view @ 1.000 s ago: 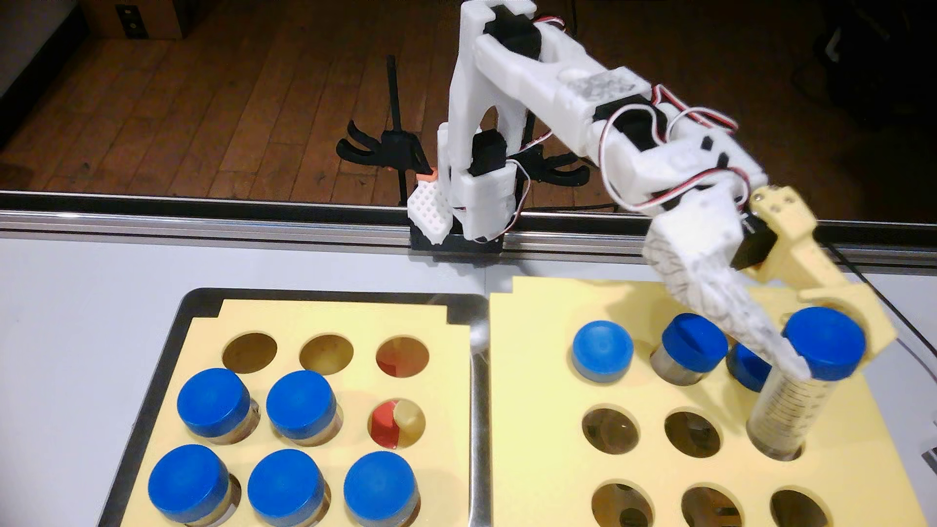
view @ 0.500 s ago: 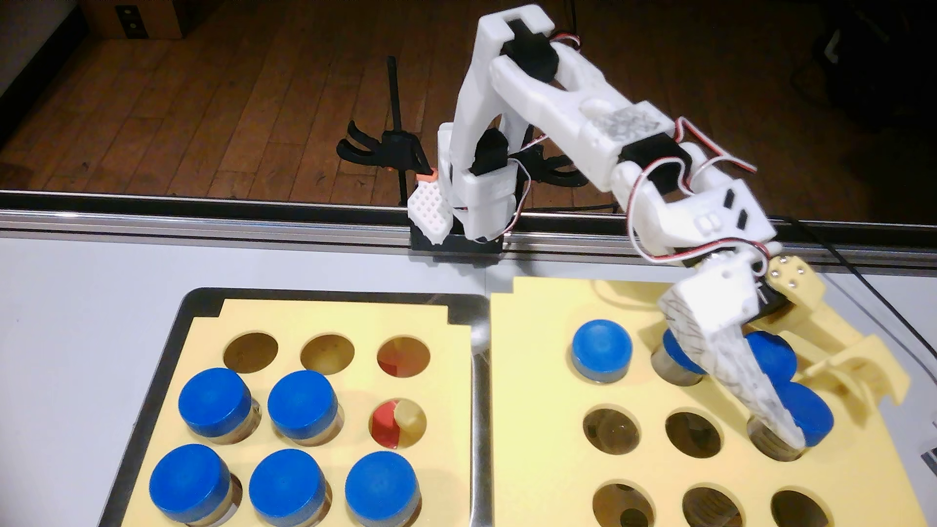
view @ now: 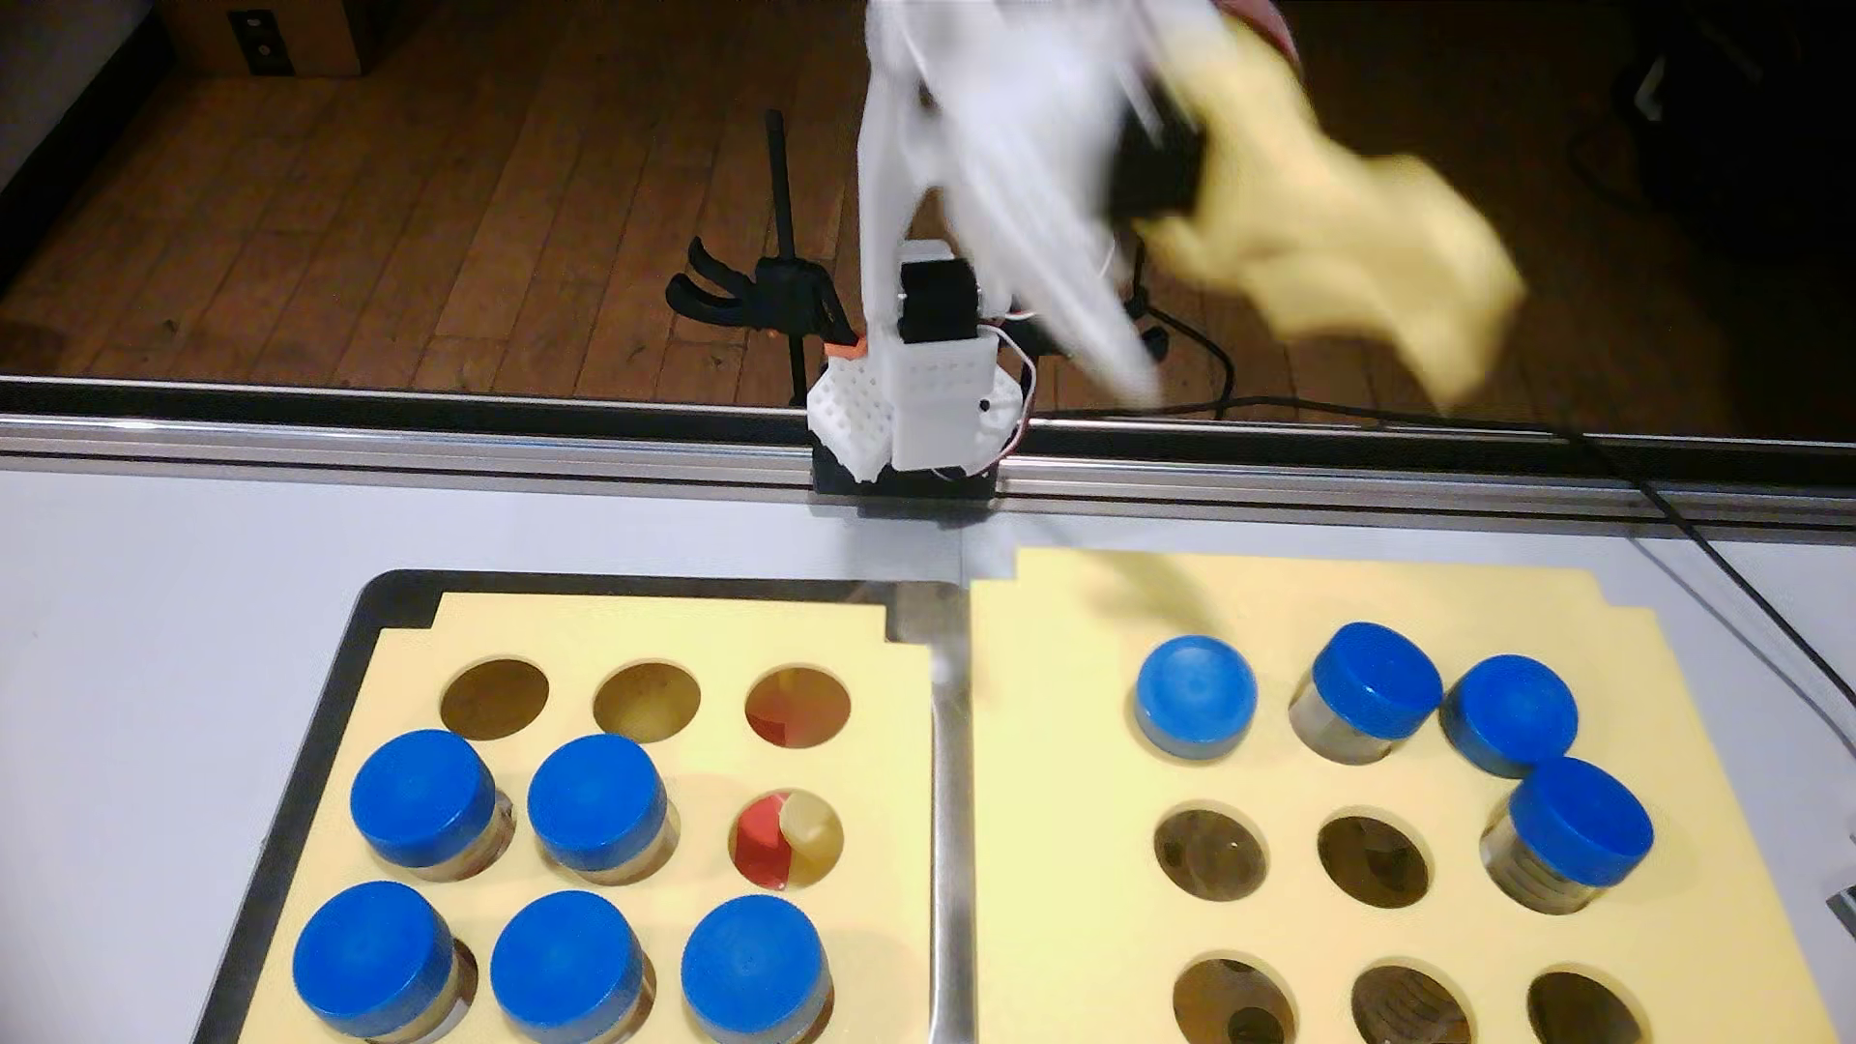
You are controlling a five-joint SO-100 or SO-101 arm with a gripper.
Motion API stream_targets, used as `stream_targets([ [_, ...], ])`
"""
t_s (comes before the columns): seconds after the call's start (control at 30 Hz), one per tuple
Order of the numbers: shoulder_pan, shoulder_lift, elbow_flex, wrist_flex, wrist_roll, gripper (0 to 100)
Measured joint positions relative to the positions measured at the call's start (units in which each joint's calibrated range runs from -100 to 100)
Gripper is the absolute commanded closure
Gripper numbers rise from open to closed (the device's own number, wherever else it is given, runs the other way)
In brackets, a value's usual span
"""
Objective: Move the test tubes
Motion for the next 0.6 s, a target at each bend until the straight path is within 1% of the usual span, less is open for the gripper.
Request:
stream_targets([
  [0.03, 1.8, -3.0, 2.6, 1.3, 0.1, 64],
  [0.07, 6.4, -7.2, 8.7, 3.7, 0.5, 64],
  [0.17, 12.7, -11.9, 16.5, 4.8, 0.5, 64],
  [0.2, 14.7, -14.3, 21.2, 4.8, 0.5, 64],
  [0.23, 17.7, -17.7, 30.2, 4.8, 0.5, 64],
  [0.27, 19.3, -18.6, 34.2, 4.8, 0.5, 64],
  [0.37, 22.7, -20.7, 45.9, -0.4, 0.5, 64],
  [0.4, 23.7, -21.2, 50.2, -4.2, 0.5, 64],
  [0.6, 24.7, -17.5, 52.1, -11.3, 0.5, 64],
])
